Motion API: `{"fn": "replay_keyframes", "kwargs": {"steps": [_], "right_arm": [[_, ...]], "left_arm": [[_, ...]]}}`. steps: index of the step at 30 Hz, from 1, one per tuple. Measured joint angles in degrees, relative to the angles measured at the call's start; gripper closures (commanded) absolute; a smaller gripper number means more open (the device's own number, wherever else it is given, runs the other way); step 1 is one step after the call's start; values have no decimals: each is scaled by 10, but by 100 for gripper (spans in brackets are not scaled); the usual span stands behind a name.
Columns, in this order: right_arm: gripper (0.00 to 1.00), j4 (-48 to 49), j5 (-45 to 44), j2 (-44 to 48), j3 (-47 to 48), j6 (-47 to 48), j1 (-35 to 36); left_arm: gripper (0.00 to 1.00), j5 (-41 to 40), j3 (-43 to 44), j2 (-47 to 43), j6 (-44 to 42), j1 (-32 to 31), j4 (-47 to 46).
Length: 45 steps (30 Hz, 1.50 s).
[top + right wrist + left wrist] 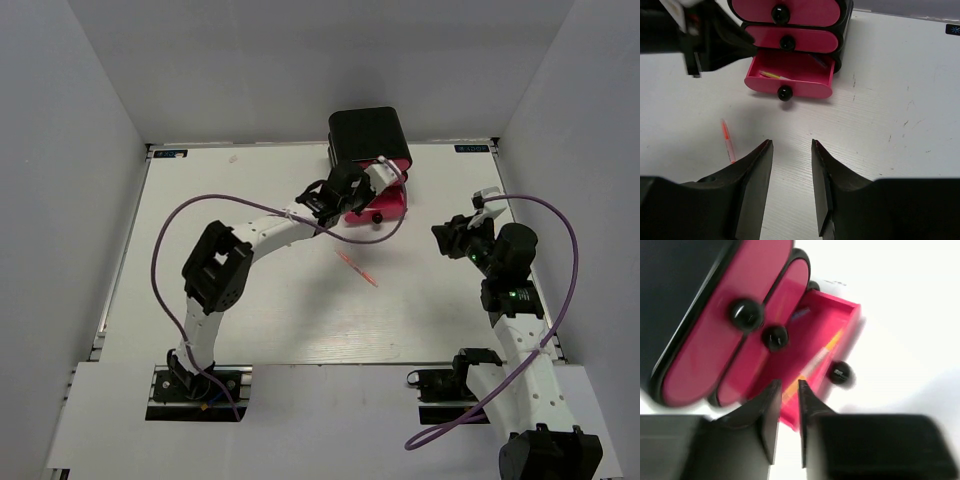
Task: Sort the stationery into containers
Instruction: Pick up the pen from the center of the board.
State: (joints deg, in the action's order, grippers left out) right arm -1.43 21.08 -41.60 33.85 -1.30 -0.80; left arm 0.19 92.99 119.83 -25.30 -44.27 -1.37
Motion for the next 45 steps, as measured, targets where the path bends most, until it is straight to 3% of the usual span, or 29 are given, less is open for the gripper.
{"fn": "replay_keyframes", "kwargs": {"steps": [2,4,5,8,15,20,27,32,45], "right_arm": [[57,0,0,0,0,0,-1],[57,0,0,0,0,0,-2],[57,0,0,0,0,0,-3],[57,0,0,0,0,0,-3],[56,0,-1,0,0,0,-8],[56,0,-1,0,-1,0,-15],[56,3,0,0,-9,1,-18],[56,3,0,0,-9,1,-18],[56,3,1,0,-9,1,-19]], "left_arm": [[73,-25,-3,-36,112,-1,45],[58,-42,-3,-73,203,4,90],[43,-43,-6,-92,245,7,112],[36,-26,-22,-140,343,17,169],[44,24,-17,-106,406,4,334],[42,42,-18,-68,442,-7,417],[37,60,-39,-70,498,-13,430],[34,66,-48,-63,592,-20,445],[36,-13,52,27,851,-47,503]]}}
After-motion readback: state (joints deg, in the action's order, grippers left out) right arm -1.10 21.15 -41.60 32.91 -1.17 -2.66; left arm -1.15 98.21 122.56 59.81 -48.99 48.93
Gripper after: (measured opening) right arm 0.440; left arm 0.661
